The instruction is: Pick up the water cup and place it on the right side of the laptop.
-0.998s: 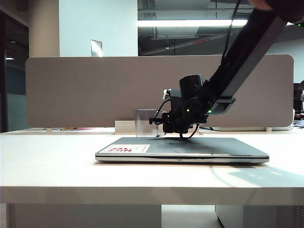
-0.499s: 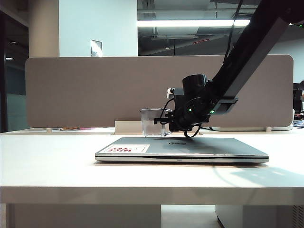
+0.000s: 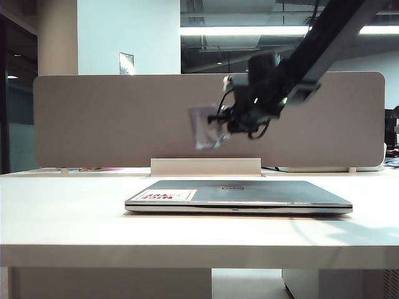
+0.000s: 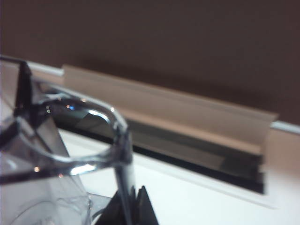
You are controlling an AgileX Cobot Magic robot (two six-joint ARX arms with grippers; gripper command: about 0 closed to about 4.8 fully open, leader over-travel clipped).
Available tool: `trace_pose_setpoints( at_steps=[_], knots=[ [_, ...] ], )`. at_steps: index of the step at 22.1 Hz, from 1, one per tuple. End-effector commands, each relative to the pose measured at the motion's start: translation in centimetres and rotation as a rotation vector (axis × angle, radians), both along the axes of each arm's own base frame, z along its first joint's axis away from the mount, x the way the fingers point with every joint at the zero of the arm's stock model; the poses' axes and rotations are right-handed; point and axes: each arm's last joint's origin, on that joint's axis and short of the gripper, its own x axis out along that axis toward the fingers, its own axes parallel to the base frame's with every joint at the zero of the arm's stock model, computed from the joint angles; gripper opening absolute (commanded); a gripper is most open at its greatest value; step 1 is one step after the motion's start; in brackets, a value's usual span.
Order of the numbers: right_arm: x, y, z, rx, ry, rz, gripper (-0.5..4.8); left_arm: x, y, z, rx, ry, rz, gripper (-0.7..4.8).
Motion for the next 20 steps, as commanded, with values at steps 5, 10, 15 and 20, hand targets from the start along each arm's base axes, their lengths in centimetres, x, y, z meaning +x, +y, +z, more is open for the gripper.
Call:
trace_pose_setpoints(
  at_steps=[5, 10, 15, 20],
  knots=[
    [-1.5, -4.3, 5.0, 0.025, 0.036, -0.119, -0.04, 0.0, 0.0, 0.2, -0.007, -0.009, -0.005, -0.06],
    [-3.7, -7.8, 6.5, 0.032, 0.054, -0.157, -0.04, 0.0, 0.0, 0.2, -0.007, -0.009, -0.005, -0.06],
    [-6.7, -11.1, 7.2, 0.032, 0.070, -0.207, -0.04, 0.0, 0.0, 0.1, -0.007, -0.007, -0.005, -0.06],
    [-12.0, -14.2, 7.5, 0.043, 0.044, -0.244, -0.04, 0.0, 0.0, 0.1, -0.007, -0.006, -0.007, -0.06]
  ],
)
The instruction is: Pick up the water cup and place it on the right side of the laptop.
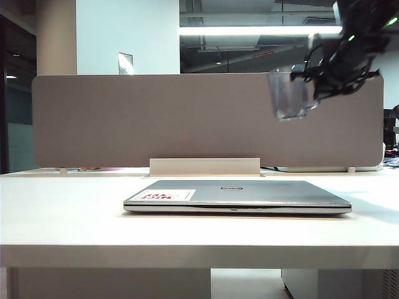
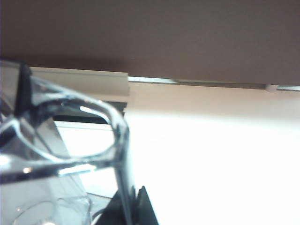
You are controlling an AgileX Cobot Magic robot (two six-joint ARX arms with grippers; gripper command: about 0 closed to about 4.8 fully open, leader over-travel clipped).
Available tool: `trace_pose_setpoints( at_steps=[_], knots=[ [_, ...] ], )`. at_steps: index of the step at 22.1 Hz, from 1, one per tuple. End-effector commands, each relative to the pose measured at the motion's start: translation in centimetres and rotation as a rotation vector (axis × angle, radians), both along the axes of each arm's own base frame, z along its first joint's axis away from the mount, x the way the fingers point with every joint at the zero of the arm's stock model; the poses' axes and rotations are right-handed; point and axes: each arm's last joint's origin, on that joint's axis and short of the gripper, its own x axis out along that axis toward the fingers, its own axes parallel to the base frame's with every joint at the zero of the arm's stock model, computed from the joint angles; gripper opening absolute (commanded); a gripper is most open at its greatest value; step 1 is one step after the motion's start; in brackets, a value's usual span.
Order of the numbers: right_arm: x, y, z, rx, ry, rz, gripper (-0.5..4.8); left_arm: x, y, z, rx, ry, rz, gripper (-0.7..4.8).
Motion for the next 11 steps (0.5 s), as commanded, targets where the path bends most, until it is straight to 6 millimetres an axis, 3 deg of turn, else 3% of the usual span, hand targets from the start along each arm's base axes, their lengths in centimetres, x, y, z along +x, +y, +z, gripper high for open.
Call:
trace_pose_setpoints(
  at_steps=[1, 6, 11],
  knots=[
    [-2.4, -1.1, 0.6, 0.011, -0.071, -0.017, -0.04, 0.0, 0.0, 0.2, -0.004, -0.009, -0.005, -0.06],
    [-5.8, -2.5, -0.9, 0.021, -0.063, -0.050, -0.04, 0.0, 0.0, 0.1, -0.004, -0.005, -0.013, -0.06],
    [-9.7, -3.9, -3.9, 0.069, -0.046, -0.069, -0.04, 0.0, -0.2, 0.1, -0.004, -0.004, -0.052, -0.06]
  ],
)
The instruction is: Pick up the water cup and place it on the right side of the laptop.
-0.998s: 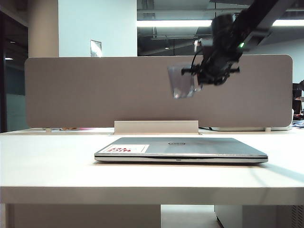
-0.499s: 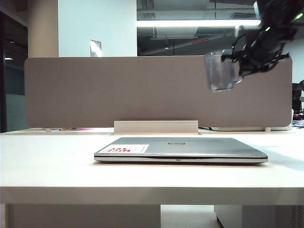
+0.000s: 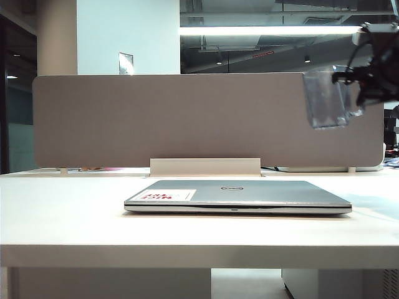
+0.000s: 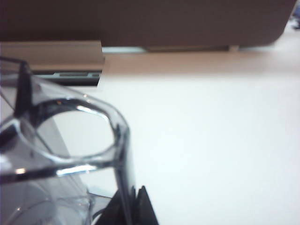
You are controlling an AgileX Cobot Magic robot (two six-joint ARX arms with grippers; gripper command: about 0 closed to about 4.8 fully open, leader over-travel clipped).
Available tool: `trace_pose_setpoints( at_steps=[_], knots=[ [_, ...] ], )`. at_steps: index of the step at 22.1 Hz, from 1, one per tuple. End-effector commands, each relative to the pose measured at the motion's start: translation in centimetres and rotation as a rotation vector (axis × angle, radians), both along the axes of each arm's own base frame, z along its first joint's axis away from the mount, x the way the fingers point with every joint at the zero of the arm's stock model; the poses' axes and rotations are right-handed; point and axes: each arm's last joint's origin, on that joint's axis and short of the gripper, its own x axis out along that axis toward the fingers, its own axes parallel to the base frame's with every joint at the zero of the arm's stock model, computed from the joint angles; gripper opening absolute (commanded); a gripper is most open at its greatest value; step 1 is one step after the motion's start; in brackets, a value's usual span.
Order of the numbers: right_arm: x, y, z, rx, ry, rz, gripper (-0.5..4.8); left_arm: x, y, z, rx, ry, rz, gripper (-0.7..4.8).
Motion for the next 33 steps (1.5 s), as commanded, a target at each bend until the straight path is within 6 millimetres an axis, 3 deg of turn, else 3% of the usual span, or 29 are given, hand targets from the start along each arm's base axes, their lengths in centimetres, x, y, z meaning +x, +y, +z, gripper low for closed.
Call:
trace_pose_setpoints(
  at_steps=[1, 5, 14, 22, 33],
  knots=[
    [-1.9, -0.6, -0.5, 0.032, -0.059, 0.001, -0.04, 0.0, 0.0, 0.2, -0.004, -0.008, -0.014, -0.06],
    [-4.7, -1.9, -2.9, 0.042, -0.013, -0.017, -0.04, 0.0, 0.0, 0.1, -0.004, -0.006, -0.013, -0.06],
    [-8.6, -4.2, -6.4, 0.040, 0.011, 0.007, -0.04, 0.0, 0.0, 0.0, -0.004, 0.011, -0.014, -0.06],
    [-8.6, -4.3, -6.8, -0.007, -0.013, 0.096, -0.04, 0.0, 0.0, -0.1, -0.004, 0.019, -0.014, -0.06],
    [-7.0, -4.6, -10.0, -0.003, 0.002, 0.096, -0.04, 0.0, 0.0, -0.1, -0.004, 0.018, -0.014, -0.06]
  ],
)
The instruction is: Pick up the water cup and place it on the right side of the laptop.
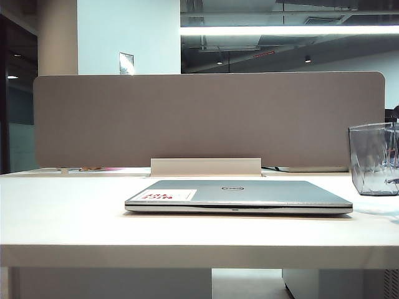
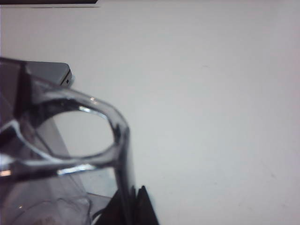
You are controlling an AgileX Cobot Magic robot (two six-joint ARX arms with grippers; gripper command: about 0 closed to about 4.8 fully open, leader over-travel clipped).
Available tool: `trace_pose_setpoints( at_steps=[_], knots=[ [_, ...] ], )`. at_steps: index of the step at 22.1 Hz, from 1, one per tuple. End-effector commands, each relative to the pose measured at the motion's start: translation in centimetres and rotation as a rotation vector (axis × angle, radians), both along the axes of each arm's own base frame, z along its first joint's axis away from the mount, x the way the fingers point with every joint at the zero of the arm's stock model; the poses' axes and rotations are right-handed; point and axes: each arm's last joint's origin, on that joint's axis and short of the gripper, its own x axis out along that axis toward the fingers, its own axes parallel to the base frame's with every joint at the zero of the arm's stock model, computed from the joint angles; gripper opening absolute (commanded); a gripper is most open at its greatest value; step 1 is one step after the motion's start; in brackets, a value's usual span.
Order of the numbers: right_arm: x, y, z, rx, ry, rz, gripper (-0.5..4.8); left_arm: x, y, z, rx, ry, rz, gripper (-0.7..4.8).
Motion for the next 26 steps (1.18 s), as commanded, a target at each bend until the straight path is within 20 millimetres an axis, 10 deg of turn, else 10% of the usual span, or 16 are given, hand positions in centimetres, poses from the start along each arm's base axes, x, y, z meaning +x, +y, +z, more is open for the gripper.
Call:
trace_pose_setpoints(
  at_steps=[1, 26],
  knots=[
    [0.5, -0.1, 0.0, -0.009, -0.056, 0.004, -0.04, 0.0, 0.0, 0.2, -0.004, -0.007, -0.004, -0.06],
    [2.7, -0.6, -2.6, 0.002, -0.025, 0.005, -0.04, 0.0, 0.0, 0.2, -0.004, -0.008, -0.004, -0.06]
  ],
)
